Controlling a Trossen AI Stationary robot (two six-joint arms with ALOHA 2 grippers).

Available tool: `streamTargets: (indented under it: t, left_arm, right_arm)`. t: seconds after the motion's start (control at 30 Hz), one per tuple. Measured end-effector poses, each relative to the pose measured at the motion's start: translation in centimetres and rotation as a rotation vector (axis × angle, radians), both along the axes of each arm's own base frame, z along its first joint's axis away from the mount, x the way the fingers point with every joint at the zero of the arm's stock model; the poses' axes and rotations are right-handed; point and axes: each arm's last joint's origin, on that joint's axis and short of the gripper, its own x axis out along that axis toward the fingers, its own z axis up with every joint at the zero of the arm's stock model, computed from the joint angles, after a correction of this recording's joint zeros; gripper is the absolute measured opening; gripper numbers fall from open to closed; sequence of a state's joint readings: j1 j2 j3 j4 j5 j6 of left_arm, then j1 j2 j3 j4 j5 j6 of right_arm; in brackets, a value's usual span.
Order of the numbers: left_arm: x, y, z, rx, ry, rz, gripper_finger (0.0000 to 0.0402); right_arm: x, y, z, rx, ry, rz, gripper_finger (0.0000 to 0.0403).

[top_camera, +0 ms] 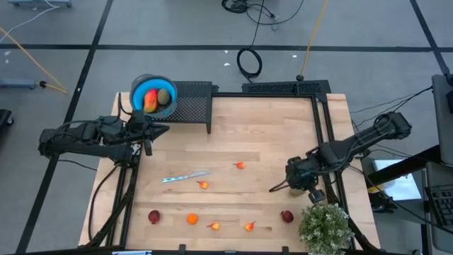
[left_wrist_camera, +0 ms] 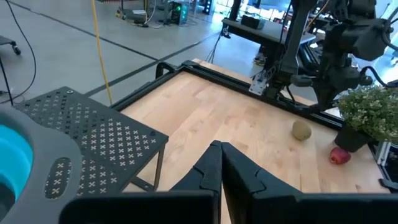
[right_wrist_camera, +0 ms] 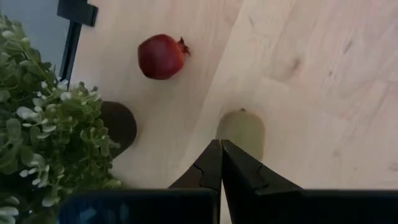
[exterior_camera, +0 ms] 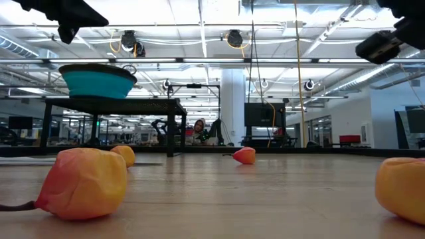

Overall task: Pick & Place Fruit
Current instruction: Put the kiwi into the blue strainer bowl on the shelf

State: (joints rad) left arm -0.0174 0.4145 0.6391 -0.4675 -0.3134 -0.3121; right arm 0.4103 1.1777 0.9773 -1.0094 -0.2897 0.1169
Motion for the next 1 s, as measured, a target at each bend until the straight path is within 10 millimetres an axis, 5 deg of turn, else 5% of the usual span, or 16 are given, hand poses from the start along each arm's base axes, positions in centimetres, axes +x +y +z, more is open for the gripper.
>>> streamTargets:
  t: [0.4,1.0]
  left_arm:
    - [-0.3,0.0,0.1,0.016,-0.009,-0.008,0.0002]
    - [-0.3,-0.1,0.1,0.008,-0.012,-0.03,0.0015]
  right_arm:
    - [-0.6,-0.2,-1.1,-0.022,0.133,-0.125,0.0023]
    - [-0.8,0.2,-1.0,0.116,0.28,-0.253,0.0208]
